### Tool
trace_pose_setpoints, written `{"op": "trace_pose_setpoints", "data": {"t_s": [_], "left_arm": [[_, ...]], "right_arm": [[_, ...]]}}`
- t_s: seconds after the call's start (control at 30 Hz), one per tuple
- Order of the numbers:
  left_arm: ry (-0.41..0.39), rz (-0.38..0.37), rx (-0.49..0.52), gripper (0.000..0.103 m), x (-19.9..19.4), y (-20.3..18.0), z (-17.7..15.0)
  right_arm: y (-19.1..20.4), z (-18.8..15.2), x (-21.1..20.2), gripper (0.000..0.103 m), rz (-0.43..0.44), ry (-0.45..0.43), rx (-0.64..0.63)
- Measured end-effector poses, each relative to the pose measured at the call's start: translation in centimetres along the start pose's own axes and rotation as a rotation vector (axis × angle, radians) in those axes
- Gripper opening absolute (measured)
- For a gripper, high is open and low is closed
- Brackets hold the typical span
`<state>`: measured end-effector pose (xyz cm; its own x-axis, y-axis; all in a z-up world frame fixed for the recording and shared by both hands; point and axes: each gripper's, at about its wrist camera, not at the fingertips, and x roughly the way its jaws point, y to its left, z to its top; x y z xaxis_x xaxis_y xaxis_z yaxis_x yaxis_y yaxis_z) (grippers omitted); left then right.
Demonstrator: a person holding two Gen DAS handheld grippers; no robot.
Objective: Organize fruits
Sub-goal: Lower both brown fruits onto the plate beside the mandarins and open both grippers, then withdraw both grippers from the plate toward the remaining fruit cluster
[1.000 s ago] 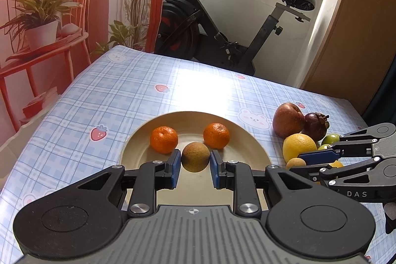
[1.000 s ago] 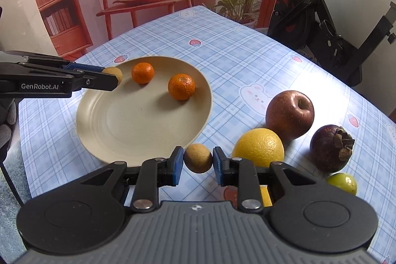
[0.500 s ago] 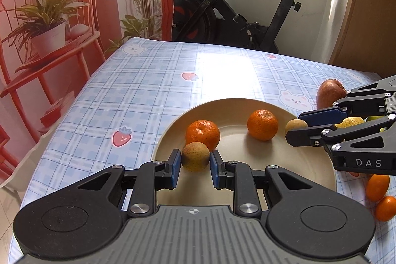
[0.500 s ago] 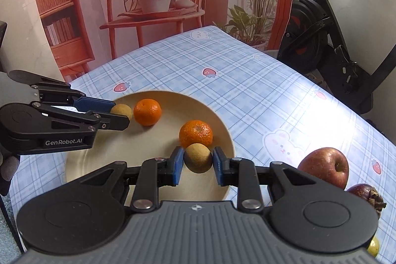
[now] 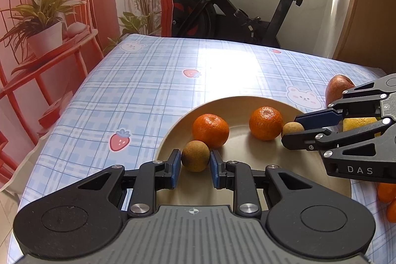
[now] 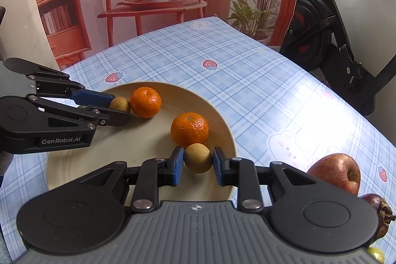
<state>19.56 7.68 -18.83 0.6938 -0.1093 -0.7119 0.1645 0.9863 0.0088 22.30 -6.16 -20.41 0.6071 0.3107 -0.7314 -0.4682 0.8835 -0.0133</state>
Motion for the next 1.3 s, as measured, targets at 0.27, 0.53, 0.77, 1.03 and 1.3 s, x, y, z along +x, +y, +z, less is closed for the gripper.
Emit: {"op": "trace_pose_setpoints", "data": {"t_s": [0.27, 0.53, 0.77, 1.03, 1.3], "left_arm": [[-0.008, -0.001, 0.028, 0.027, 0.6, -0.3, 0.2], [-0.014, -0.015, 0.025, 0.027, 0.9, -0.2, 0.7], [-0.017, -0.032, 0.032, 0.04, 0.9, -0.1, 0.7], [-0.048, -0.035, 0.003, 0.044, -0.7, 0.1, 1.1], [-0.096, -0.026, -0.025, 0.044, -3.4, -0.7, 1.7]], "right_arm": [[-0.3, 0.1, 0.6, 0.028, 0.009, -0.03, 0.013], [-0.4, 0.4, 1.2, 0.028, 0.009, -0.042, 0.013], [-0.1, 0.6, 1.3, 0.029, 0.001, -0.029, 0.005], [-0.3, 0.4, -0.8, 0.029, -0.021, -0.058, 0.017], [-1.3, -0.5, -4.9, 0.029, -0.035, -0.128, 0.082]]}}
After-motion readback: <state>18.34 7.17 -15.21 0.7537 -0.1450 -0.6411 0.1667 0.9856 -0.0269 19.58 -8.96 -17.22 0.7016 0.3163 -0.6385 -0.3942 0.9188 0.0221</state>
